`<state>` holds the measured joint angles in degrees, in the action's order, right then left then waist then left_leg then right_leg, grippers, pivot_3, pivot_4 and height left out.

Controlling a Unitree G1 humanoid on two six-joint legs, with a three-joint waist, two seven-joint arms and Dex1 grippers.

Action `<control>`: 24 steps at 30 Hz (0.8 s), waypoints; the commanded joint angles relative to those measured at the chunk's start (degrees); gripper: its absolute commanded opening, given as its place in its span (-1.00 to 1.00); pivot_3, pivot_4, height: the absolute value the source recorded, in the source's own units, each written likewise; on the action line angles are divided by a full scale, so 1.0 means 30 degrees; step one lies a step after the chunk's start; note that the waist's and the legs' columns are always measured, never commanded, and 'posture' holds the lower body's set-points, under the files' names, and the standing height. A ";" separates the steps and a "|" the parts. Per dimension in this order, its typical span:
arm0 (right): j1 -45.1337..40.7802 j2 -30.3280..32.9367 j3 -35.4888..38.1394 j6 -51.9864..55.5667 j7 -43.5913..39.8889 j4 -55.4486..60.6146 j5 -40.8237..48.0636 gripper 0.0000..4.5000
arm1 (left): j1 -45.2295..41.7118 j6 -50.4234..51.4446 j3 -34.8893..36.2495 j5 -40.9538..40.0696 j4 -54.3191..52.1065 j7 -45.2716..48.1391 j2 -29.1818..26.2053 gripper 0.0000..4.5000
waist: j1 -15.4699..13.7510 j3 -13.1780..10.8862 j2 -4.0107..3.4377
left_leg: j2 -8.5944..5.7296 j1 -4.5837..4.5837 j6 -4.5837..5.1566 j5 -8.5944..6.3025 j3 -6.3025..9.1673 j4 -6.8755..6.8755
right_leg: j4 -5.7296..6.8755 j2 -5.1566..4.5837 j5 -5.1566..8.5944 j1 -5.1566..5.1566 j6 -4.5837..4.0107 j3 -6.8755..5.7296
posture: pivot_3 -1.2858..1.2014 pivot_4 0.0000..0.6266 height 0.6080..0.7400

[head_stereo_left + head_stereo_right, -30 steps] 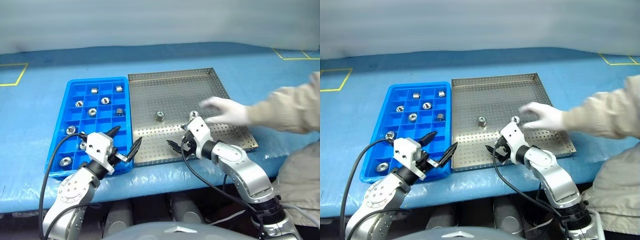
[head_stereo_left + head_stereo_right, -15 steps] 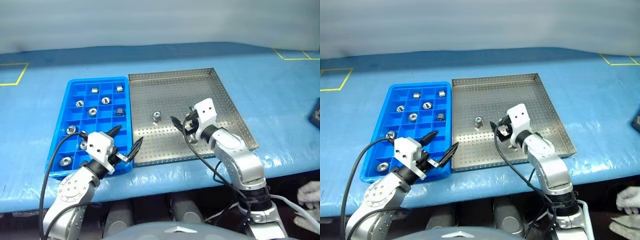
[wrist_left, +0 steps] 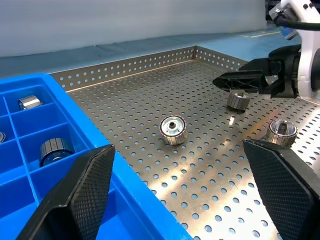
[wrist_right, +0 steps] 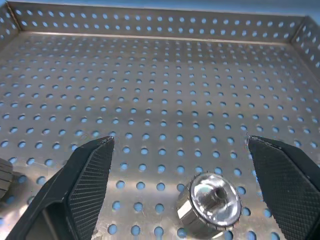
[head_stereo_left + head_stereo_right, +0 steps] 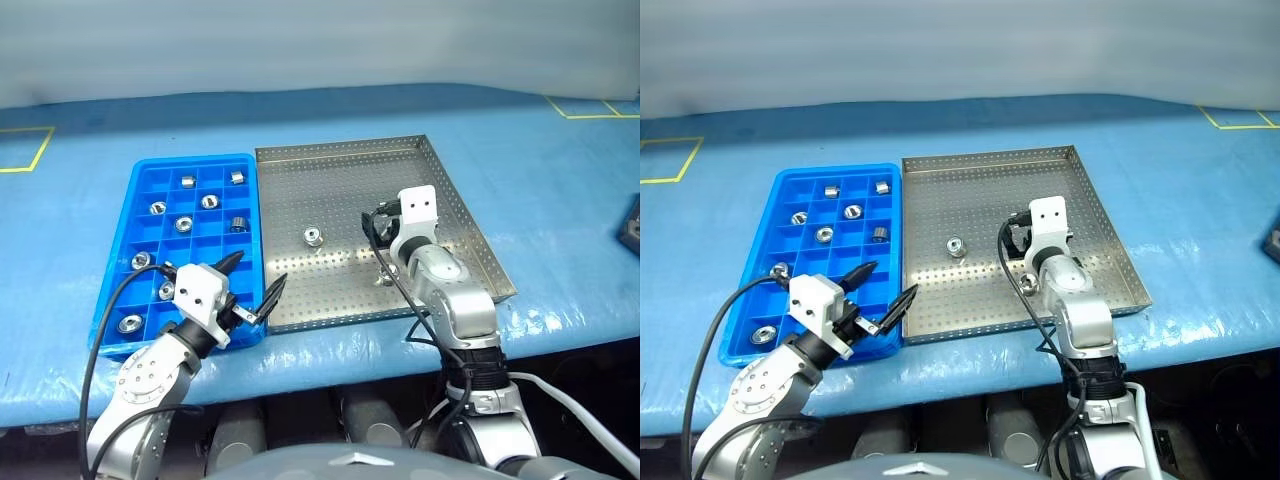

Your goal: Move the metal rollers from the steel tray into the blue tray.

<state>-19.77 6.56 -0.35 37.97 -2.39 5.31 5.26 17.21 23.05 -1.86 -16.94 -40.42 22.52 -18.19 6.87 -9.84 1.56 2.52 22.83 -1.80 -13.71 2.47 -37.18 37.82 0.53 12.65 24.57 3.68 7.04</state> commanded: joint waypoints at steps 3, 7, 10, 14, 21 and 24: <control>-0.0583 -0.0441 0.0800 -0.0304 0.0927 -0.0709 -0.0240 1.00 | 0.0133 -0.0258 -0.0185 -0.0081 -0.0518 -0.0179 0.0086 0.98 | -0.0017 -0.0001 -0.0001 | 0.0000 0.0001 0.0000 0.0000 0.0000 -0.0001 | -0.0002 -0.0001 0.0000 -0.0002 0.0000 0.0001 | 0.02 -0.52 1.00; -0.0687 -0.0685 0.1399 -0.0002 0.1607 -0.1200 -0.0259 1.00 | 0.0267 -0.0324 -0.0240 -0.0063 -0.0581 -0.0293 0.0110 0.98 | -0.0013 -0.0003 -0.0007 | 0.0000 0.0001 0.0001 0.0000 0.0002 0.0001 | -0.0002 0.0000 0.0000 -0.0001 0.0000 -0.0001 | 0.02 -0.52 1.00; -0.0724 -0.0699 0.1629 0.0212 0.1735 -0.1446 -0.0203 0.76 | 0.0320 -0.0370 -0.0278 -0.0074 -0.0600 -0.0365 0.0108 1.00 | -0.0017 -0.0004 -0.0013 | 0.0000 0.0000 0.0000 0.0000 0.0001 0.0000 | -0.0001 -0.0001 0.0000 -0.0001 0.0001 0.0000 | 0.01 -0.52 1.00; -0.0564 -0.0687 0.1593 0.0363 0.1509 -0.1361 -0.0059 0.18 | 0.0358 -0.0456 -0.0300 -0.0087 -0.0571 -0.0399 0.0099 1.00 | -0.0014 -0.0003 -0.0019 | 0.0000 -0.0001 0.0001 0.0000 0.0002 0.0002 | -0.0001 0.0000 0.0000 -0.0001 0.0000 0.0000 | 0.01 -0.52 1.00; -0.0523 -0.0788 0.1359 0.0824 0.1017 -0.1062 0.0085 -0.61 | 0.0354 -0.0576 -0.0280 -0.0053 -0.0512 -0.0436 0.0120 1.00 | -0.0038 0.0002 -0.0020 | -0.0001 -0.0007 0.0001 0.0000 0.0003 -0.0006 | -0.0003 -0.0002 0.0000 -0.0015 0.0000 -0.0002 | 0.02 -0.52 1.00; -0.0742 -0.0883 0.0938 0.0956 0.0594 -0.0547 0.0176 -0.61 | 0.0423 -0.0764 -0.0142 -0.0007 -0.0524 -0.0619 0.0260 1.00 | -0.0038 0.0003 -0.0022 | 0.0000 -0.0009 0.0001 0.0000 0.0006 -0.0003 | -0.0002 0.0000 0.0000 -0.0014 0.0000 -0.0004 | 0.03 -0.52 1.00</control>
<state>-21.37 4.27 3.28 40.21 0.33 1.44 5.13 18.46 22.43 -2.57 -16.84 -40.43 21.15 -17.93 6.76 -9.83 1.50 2.53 22.81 -1.79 -13.71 2.49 -37.18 37.81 0.53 12.66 24.53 3.68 7.03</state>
